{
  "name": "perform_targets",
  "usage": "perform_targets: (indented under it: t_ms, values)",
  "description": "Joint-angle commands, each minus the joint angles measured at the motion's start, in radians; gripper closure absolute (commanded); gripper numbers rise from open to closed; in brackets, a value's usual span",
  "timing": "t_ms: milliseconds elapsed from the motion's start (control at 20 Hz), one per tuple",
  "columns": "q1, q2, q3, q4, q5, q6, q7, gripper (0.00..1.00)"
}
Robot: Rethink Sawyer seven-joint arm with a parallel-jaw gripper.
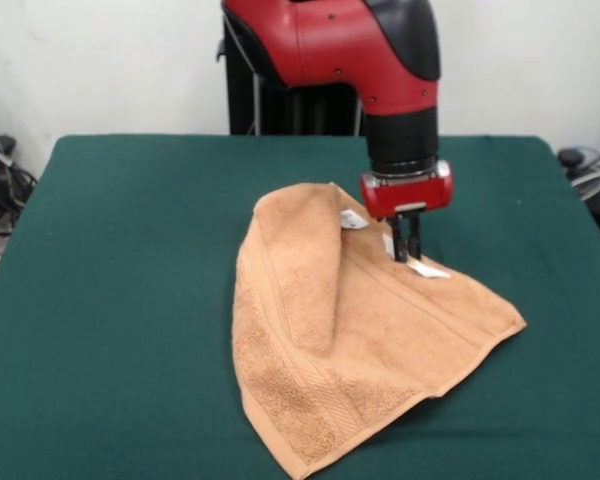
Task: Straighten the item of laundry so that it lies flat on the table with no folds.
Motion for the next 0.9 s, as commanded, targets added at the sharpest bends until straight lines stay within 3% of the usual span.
perform_targets:
  t_ms: [50,250,900]
  values:
    - [0.072,0.020,0.015,-0.029,0.071,0.045,0.216,1.00]
    - [0.096,-0.066,0.008,0.079,0.113,0.104,0.251,1.00]
    - [0.175,-0.282,-0.032,0.337,0.259,0.108,0.334,1.00]
